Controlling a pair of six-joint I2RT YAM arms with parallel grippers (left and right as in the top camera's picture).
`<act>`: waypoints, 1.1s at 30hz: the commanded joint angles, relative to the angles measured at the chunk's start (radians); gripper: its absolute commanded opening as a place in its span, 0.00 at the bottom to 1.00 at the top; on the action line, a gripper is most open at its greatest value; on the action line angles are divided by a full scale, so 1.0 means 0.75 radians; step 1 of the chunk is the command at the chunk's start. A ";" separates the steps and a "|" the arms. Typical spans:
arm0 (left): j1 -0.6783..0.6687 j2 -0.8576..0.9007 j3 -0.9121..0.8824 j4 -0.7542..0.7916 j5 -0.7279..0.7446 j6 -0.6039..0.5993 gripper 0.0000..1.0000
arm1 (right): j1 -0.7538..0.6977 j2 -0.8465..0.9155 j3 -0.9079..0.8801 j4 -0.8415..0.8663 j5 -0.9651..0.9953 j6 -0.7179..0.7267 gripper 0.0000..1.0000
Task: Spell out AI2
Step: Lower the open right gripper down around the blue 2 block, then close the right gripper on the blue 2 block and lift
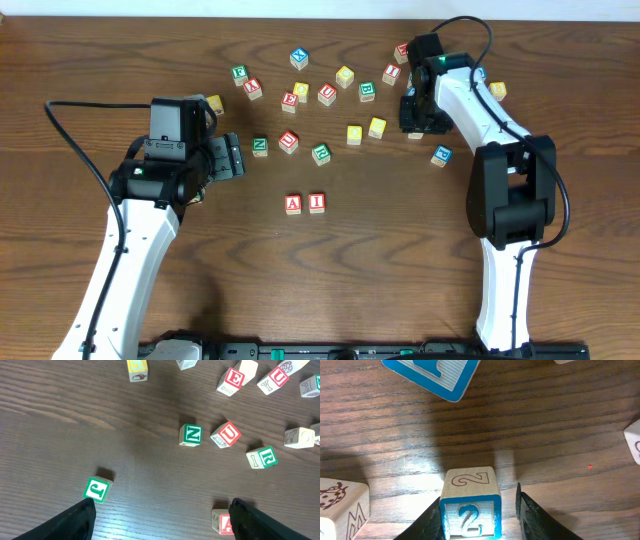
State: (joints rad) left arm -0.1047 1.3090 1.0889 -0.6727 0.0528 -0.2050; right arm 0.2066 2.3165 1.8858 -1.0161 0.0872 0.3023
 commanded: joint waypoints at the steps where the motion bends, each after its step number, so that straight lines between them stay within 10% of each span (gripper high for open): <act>1: 0.007 0.006 0.022 0.001 -0.017 0.019 0.84 | -0.009 0.004 0.025 0.002 0.020 -0.005 0.38; 6: 0.007 0.005 0.022 0.000 -0.017 0.018 0.84 | -0.009 0.004 0.025 0.003 0.020 -0.005 0.16; 33: 0.007 0.006 0.022 -0.009 -0.017 0.018 0.84 | -0.009 0.003 0.053 -0.054 0.019 -0.005 0.16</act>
State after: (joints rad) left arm -0.1047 1.3090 1.0889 -0.6769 0.0528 -0.2050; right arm 0.2066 2.3161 1.8923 -1.0420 0.0933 0.3023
